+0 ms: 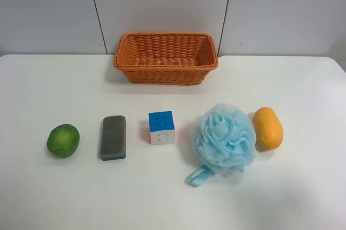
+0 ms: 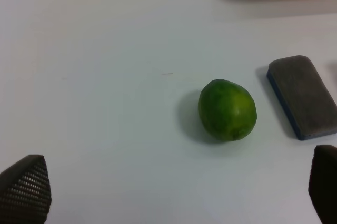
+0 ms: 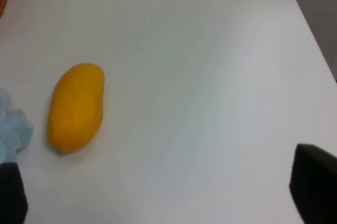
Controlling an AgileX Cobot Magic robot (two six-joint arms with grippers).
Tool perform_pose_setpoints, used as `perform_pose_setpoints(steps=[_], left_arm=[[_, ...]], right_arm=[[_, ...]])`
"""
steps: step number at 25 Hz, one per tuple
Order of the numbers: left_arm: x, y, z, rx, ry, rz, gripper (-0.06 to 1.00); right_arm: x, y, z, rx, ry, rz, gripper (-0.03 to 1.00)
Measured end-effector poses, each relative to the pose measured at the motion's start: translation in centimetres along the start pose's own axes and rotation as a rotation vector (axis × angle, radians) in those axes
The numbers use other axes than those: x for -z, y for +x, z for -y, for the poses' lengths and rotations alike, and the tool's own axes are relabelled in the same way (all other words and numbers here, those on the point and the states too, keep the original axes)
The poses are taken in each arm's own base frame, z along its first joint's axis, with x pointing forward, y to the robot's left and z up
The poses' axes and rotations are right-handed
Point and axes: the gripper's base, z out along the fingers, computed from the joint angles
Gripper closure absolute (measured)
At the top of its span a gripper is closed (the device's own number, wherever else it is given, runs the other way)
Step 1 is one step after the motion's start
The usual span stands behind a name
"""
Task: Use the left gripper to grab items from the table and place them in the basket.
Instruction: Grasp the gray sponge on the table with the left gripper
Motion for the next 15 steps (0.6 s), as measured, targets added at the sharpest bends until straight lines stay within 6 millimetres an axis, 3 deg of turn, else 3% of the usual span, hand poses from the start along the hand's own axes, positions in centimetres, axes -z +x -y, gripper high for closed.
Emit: perform_pose_setpoints(steps=[7, 15], left_arm=[[-0.7, -5.1, -0.3, 0.039, 0.012, -0.158, -0.05], [-5.4, -12.3, -1.1, 0.059, 0.023, -0.374, -0.05]], right_arm=[[0.0, 0.0, 0.0, 0.000, 0.000, 0.000, -0.02], [0.0, 0.0, 0.0, 0.000, 0.000, 0.000, -0.02]])
